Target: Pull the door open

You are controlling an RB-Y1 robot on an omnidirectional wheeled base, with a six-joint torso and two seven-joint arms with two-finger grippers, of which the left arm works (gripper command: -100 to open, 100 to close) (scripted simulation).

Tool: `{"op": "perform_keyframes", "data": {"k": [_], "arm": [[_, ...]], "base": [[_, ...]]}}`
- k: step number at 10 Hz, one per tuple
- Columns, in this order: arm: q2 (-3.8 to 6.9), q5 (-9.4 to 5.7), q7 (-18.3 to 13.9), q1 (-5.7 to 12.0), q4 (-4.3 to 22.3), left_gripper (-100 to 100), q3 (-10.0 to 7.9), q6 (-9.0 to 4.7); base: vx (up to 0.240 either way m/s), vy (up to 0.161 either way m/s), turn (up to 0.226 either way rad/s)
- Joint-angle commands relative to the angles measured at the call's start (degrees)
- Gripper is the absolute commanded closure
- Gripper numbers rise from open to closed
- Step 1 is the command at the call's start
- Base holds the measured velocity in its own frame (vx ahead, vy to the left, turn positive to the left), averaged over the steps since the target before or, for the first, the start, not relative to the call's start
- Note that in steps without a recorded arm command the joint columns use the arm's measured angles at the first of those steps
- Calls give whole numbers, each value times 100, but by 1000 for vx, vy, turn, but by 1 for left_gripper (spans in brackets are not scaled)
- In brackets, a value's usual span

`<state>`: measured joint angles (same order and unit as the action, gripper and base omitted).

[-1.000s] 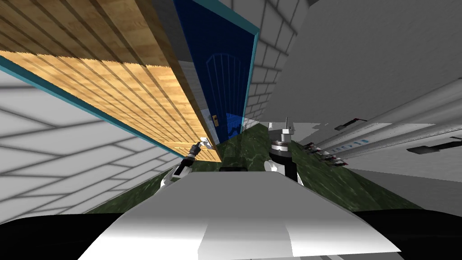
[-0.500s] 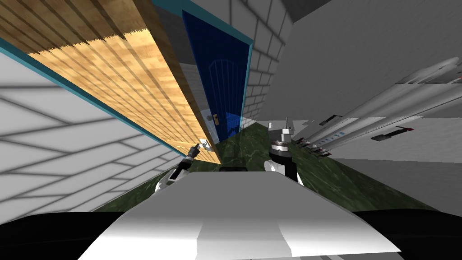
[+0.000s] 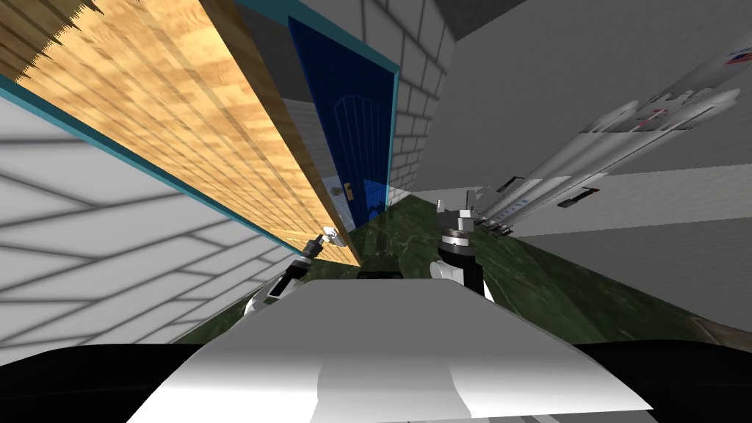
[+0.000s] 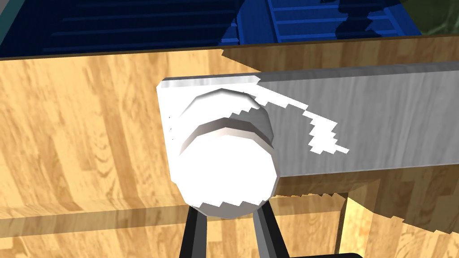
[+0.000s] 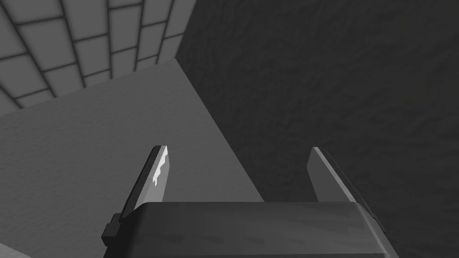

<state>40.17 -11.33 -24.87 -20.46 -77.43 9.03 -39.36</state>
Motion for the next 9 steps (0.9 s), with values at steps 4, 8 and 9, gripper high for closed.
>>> {"op": "perform_keyframes", "data": {"k": [4,8,9], "arm": [[163,4,-98,-134,0,100,77,-221],[324,51,-210,-251,80,100,245,-577],[362,64,-236,-276,95,100,287,-665]], "base": [[-193,94,-112],[-195,106,-159],[-236,111,-199]]}}
